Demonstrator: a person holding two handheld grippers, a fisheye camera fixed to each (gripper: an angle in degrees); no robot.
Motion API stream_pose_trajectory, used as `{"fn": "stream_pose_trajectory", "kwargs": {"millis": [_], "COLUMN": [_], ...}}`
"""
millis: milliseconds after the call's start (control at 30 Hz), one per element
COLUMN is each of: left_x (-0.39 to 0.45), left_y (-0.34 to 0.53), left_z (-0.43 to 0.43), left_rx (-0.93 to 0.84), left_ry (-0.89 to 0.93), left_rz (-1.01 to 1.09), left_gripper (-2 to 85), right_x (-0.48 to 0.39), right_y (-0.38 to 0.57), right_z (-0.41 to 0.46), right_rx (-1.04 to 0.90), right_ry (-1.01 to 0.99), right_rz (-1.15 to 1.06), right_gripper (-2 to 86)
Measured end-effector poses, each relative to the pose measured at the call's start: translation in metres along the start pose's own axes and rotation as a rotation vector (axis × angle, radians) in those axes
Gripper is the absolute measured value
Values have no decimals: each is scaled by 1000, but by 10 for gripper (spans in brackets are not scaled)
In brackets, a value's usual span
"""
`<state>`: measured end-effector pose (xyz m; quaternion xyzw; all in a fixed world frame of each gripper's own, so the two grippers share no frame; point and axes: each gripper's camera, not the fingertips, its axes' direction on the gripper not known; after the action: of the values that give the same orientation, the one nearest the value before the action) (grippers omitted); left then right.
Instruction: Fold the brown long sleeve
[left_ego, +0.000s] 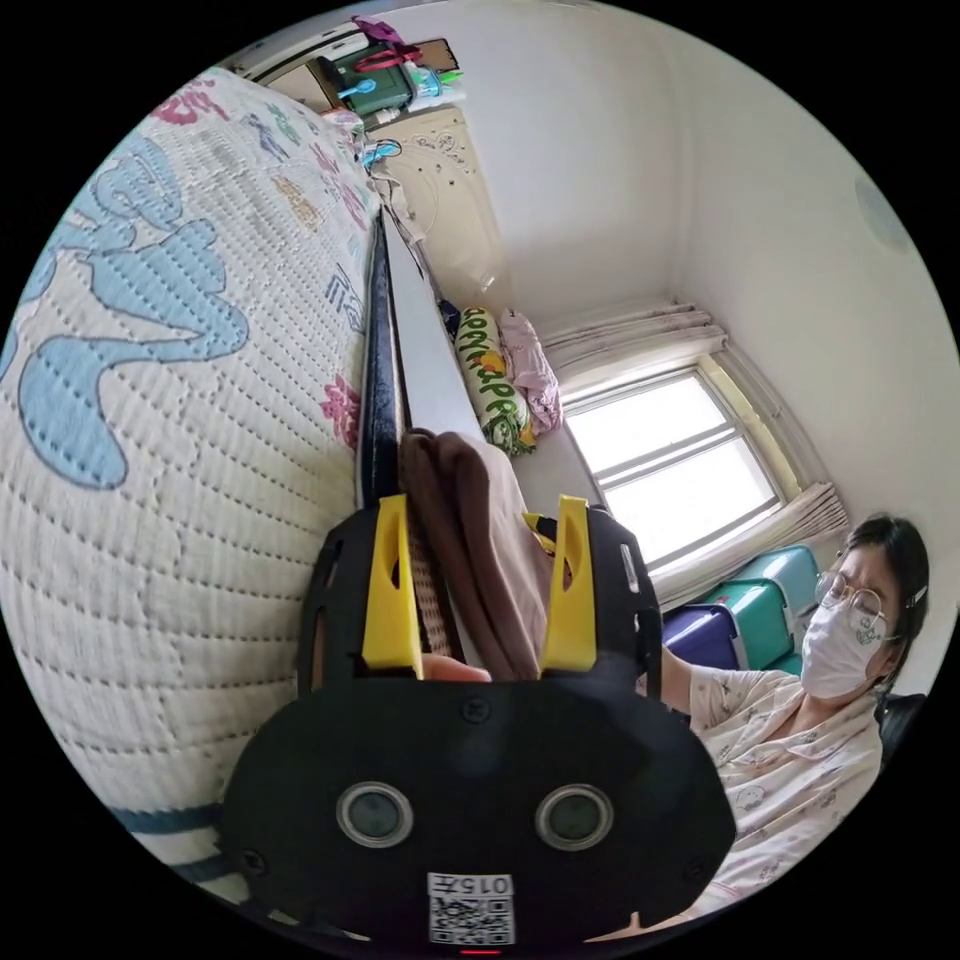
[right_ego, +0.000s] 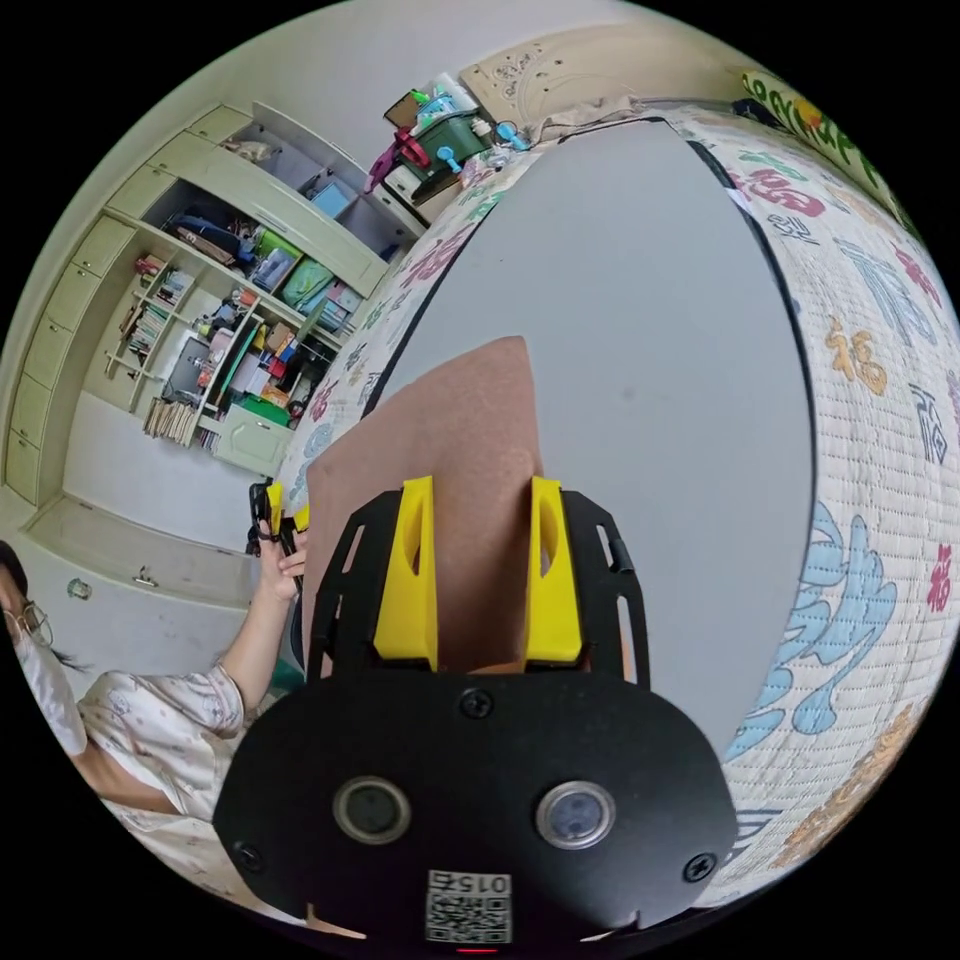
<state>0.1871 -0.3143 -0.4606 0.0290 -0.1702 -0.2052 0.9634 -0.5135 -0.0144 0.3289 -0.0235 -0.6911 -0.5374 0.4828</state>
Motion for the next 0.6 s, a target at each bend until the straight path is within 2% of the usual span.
{"fn": "stream_pose_trajectory", "kwargs": {"millis": [233,333,467,600], "left_x": [-31,-36,-48,-61], "left_y": [-3,-1,7,19], "left_z": [2,6,10,9], "left_rx": [26,26,36,68], "left_ry": [-23,-55,-75,-48], "left_rz": [-100,-88,-71,-20], "left_gripper": [89,77,71,66], "right_x": [-65,-71,-79,-105], "right_y": [-10,-7,5,2], "right_z": [81,96,108,138], "right_rx": [-57,-65,46,25], "right_ry": [-13,-42,-70,-94], "right_rz": [-51,-16,42,21], "right_gripper": [135,135,133,153]}}
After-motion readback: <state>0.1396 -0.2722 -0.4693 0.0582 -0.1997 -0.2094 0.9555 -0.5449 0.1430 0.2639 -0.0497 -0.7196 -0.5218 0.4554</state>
